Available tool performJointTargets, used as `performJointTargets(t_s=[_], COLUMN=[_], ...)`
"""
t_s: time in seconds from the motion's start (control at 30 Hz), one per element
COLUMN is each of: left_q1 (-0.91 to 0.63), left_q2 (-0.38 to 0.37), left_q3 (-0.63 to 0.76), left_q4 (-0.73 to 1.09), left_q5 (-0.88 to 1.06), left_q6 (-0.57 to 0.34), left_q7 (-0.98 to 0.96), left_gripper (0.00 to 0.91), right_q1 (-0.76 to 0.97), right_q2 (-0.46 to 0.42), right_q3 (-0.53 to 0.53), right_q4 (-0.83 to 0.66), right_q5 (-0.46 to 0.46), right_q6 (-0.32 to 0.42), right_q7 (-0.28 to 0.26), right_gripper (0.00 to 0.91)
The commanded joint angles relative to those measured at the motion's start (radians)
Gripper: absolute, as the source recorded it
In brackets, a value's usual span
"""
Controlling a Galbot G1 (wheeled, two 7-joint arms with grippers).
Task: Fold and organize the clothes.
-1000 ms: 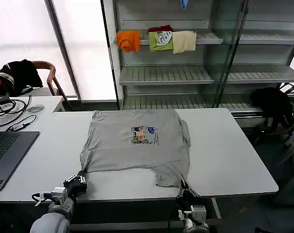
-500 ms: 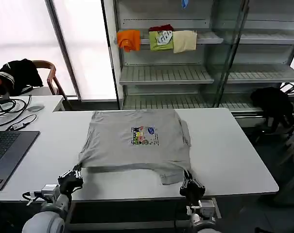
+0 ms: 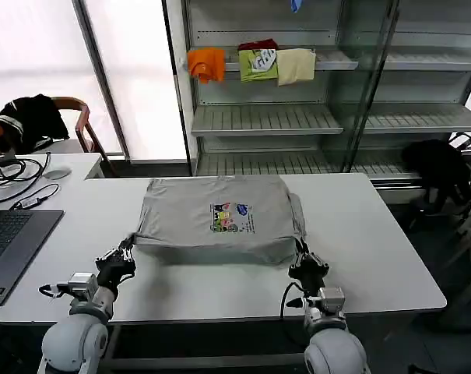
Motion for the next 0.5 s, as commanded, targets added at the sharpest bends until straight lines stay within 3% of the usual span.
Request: performJointTargets(t_s=[0.03,0.5], left_q1=[-0.195,-0.357], left_q2=[0.008,0.02], left_q3=[0.053,0.088], left_q4=[0.195,0.402], left_q5=[-0.005,-0.006], left_q6=[-0.02,-0.01], left_q7=[0.004,0.003], left_gripper=[0.02,0.02], right_q1=[0.186,0.368], right_q2=[0.017,0.062], right_q3=[0.001,-0.019], right_q4=[-0.147,-0.364], right_q5=[-0.003,-0.033], right_q6=[0.005,0.0], right_q7=[-0.015,-0.026], right_gripper=[0.0,0.0])
